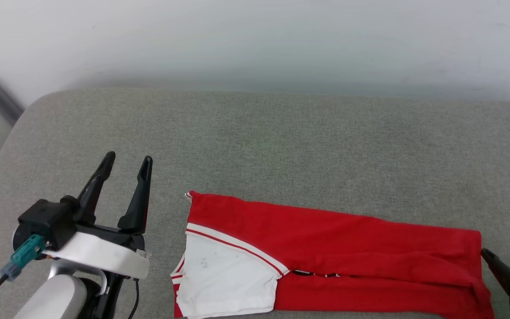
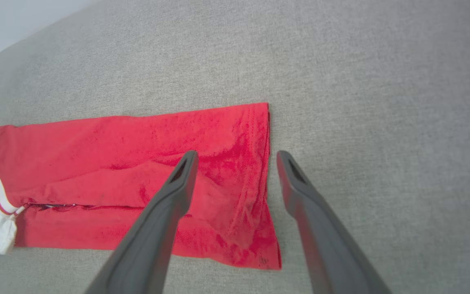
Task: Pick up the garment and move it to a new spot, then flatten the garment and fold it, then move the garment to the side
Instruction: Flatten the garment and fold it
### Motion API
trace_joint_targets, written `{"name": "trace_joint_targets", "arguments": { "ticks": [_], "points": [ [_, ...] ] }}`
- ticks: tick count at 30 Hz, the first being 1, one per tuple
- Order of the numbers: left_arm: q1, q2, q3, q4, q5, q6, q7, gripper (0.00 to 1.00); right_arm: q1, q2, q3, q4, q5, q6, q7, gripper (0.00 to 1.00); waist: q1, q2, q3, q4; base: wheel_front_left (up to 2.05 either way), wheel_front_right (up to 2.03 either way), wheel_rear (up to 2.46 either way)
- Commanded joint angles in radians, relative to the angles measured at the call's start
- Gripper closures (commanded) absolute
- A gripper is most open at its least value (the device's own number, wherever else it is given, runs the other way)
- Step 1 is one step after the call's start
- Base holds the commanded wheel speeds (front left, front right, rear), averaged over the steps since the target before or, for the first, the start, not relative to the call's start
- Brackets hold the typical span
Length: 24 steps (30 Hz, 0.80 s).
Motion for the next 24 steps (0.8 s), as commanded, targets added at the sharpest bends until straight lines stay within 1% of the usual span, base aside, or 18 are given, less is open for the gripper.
{"name": "trace_joint_targets", "arguments": {
  "ticks": [1,4,7,9,12,15,17,20,24],
  "points": [
    [0.020,-0.012,0.017,-0.013,0.031,-0.004,-0.006,0.00,-0.002,0.019,-0.013,0.011,-0.007,0.000,-0.004,0.00,0.0000,0.0000,0.005,0.003,0.00,0.00,0.00],
    [0.083,-0.059,0.101,-0.054,0.173,-0.021,-0.004,0.00,-0.010,0.065,-0.061,0.053,-0.043,0.000,-0.024,0.00,0.0000,0.0000,0.019,0.012,0.00,0.00,0.00],
    [0.127,-0.125,0.185,-0.081,0.275,-0.033,-0.005,0.00,-0.029,0.105,-0.098,0.102,-0.054,0.000,-0.047,0.00,0.0000,0.0000,0.038,0.021,0.00,0.00,0.00],
    [0.153,-0.164,0.220,-0.087,0.335,-0.044,-0.005,0.00,-0.043,0.122,-0.116,0.136,-0.051,0.000,-0.055,0.00,0.0000,0.0000,0.050,0.024,0.00,0.00,0.00],
    [0.175,-0.212,0.254,-0.085,0.416,-0.075,-0.005,0.00,-0.061,0.143,-0.147,0.192,-0.056,0.000,-0.072,0.00,0.0000,0.0000,0.064,0.032,0.00,0.00,0.00],
    [0.180,-0.263,0.291,-0.080,0.460,-0.109,-0.005,0.00,-0.074,0.155,-0.154,0.247,-0.052,0.000,-0.075,0.00,0.0000,0.0000,0.075,0.043,0.00,0.00,0.00],
    [0.179,-0.291,0.312,-0.077,0.481,-0.136,-0.005,0.00,-0.072,0.163,-0.138,0.287,-0.048,0.000,-0.070,0.00,0.0000,0.0000,0.082,0.049,0.00,0.00,0.00],
    [0.177,-0.318,0.337,-0.065,0.511,-0.177,-0.005,0.00,-0.068,0.179,-0.091,0.334,-0.022,0.000,-0.049,0.00,0.0000,0.0000,0.089,0.055,0.00,0.00,0.00],
    [0.174,-0.352,0.370,-0.047,0.539,-0.215,-0.005,0.00,-0.055,0.197,-0.026,0.383,-0.010,0.001,-0.043,0.00,0.0000,0.0000,0.094,0.057,0.00,0.00,0.00]
  ]
}}
